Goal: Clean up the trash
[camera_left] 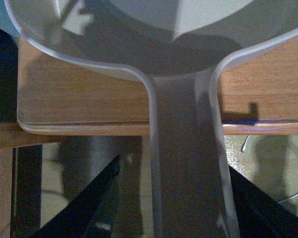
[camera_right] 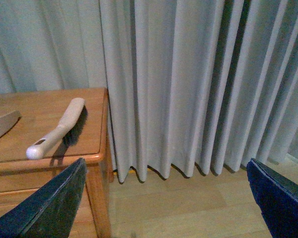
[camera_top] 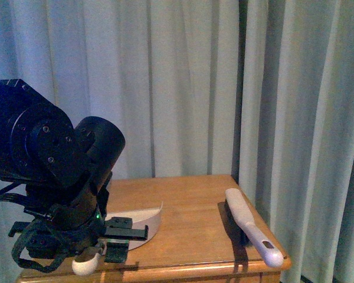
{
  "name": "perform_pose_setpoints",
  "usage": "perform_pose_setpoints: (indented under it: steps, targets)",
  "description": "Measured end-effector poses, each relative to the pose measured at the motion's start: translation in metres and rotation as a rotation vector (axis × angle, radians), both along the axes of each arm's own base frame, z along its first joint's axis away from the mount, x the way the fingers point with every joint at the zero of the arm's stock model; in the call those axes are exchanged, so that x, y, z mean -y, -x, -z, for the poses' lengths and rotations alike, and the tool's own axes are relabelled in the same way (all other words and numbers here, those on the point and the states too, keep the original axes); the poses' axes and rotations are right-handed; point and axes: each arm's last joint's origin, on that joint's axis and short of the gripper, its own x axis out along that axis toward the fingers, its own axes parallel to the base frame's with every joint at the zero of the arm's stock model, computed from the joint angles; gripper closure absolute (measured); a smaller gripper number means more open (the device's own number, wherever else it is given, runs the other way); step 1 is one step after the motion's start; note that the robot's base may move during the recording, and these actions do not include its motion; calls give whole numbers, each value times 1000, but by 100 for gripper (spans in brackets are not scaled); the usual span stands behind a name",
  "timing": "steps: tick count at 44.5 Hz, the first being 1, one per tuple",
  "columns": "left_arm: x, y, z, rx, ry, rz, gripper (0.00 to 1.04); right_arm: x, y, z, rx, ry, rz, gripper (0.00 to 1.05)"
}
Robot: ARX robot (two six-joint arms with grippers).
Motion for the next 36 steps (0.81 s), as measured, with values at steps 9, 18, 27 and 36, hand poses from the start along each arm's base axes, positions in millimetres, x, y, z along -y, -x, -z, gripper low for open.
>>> perform_pose_setpoints:
  steps: [9, 18, 27, 36]
  targets:
    - [-1, 1, 2, -6, -1, 2, 76, 0, 0, 0, 0, 0, 0, 7]
    - [-2, 0, 2, -7, -2, 5, 78, 0, 0, 0, 0, 0, 0, 7]
    - [-6, -1, -1, 35, 0, 5, 78, 0, 0, 0, 0, 0, 0, 7]
    - [-10, 7, -31, 243, 1, 21, 78, 0, 0, 0, 0, 0, 0, 7]
